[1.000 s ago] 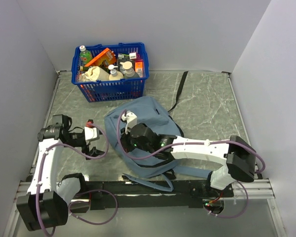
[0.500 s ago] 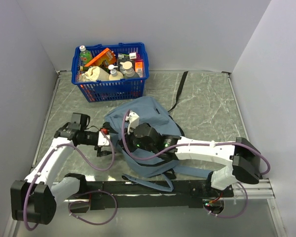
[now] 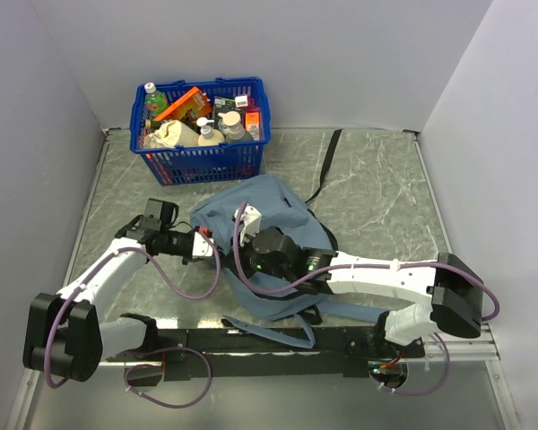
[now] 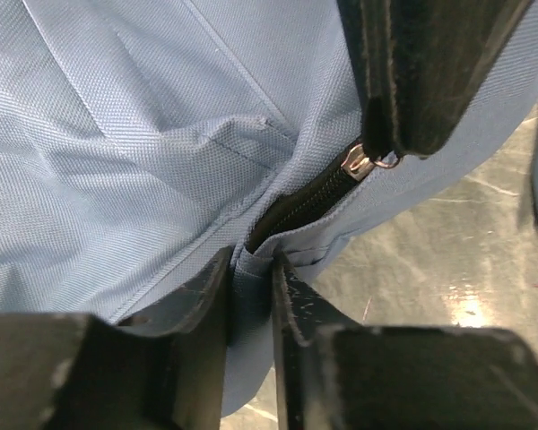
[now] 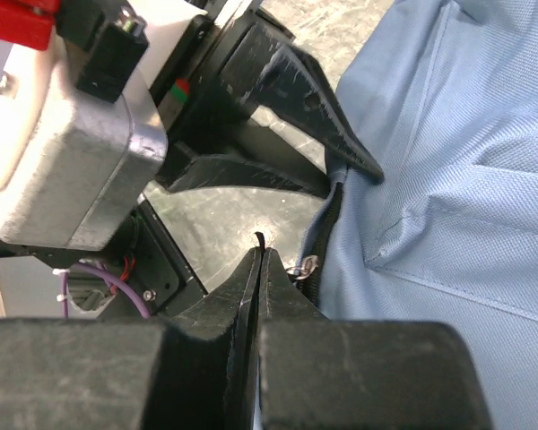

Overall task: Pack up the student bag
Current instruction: Zip the student bag at the center of the board.

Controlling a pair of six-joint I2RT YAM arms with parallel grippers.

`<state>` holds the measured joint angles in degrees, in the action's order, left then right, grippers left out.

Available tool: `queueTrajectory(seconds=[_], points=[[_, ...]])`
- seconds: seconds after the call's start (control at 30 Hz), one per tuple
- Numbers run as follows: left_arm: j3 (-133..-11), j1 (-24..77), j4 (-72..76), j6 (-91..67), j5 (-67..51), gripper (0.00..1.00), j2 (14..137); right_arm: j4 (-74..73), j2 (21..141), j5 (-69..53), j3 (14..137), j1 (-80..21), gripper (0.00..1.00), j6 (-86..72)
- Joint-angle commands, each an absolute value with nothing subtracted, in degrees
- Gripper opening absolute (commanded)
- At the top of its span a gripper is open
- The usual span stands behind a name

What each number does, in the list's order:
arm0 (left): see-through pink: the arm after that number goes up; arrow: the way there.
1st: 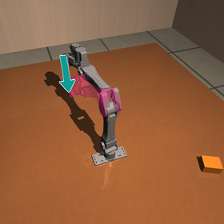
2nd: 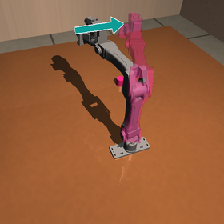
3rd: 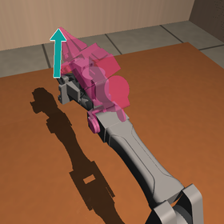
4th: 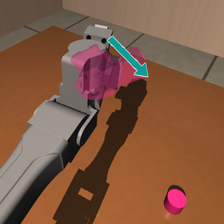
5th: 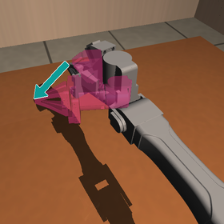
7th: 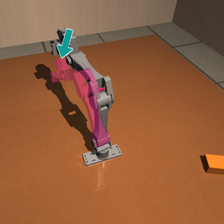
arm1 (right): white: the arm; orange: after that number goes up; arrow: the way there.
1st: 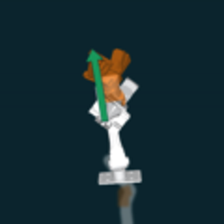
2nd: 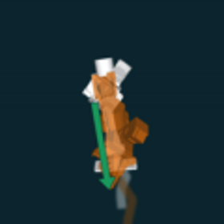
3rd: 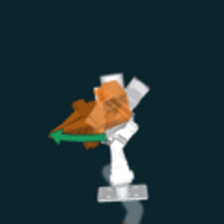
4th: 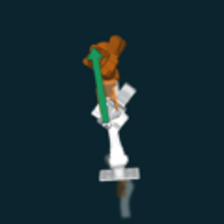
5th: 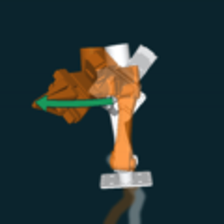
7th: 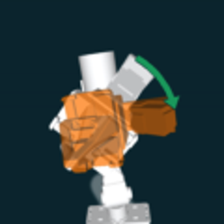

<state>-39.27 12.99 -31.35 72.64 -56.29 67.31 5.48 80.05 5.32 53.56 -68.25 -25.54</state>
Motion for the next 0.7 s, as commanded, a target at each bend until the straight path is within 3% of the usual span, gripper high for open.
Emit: queueTrajectory(seconds=[0.0, 0.4, 0.67], points=[[-38.5, 13.18, -27.17, 71.29, -53.45, 0.23, 66.45, 10.28, 76.64, 4.13, 53.88, -68.47, 0.0, -26.37], [-40.16, 10.72, -23.11, 64.6, -47.55, 0.09, 66.09, 4.05, 66.11, 9.4, 45.53, -74.26, 0.0, -29.61], [-42.45, 6.77, -23.47, 63.72, -45.71, 0.08, 65.48, -2.63, 56.89, 15.11, 40.08, -77.34, 0.0, -33.22]])
